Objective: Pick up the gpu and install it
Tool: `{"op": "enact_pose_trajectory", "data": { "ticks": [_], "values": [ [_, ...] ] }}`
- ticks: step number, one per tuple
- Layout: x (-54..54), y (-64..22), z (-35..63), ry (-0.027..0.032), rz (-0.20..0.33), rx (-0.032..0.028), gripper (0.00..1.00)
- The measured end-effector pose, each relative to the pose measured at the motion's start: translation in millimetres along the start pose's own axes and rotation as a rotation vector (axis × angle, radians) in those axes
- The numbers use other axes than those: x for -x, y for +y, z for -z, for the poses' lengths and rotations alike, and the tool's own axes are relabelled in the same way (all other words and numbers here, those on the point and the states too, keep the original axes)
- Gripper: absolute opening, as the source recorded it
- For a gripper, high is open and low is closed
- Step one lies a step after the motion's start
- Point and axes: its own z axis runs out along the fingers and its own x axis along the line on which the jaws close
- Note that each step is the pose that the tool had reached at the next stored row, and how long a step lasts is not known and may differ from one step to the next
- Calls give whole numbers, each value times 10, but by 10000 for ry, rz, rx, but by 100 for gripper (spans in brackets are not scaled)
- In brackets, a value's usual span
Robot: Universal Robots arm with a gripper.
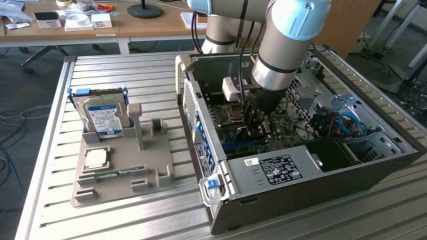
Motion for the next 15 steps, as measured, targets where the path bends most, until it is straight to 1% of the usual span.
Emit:
{"op": "enact_pose_trajectory", "data": {
  "ticks": [6, 7, 8, 10, 15],
  "values": [
    [3, 1, 41, 9, -3, 1, 27],
    [3, 0, 40, 22, -4, -2, 27],
    [3, 0, 41, 62, -6, -3, 27],
    [2, -1, 41, 110, -15, -5, 27],
    [8, 0, 39, 115, -20, -6, 27]
  ]
}}
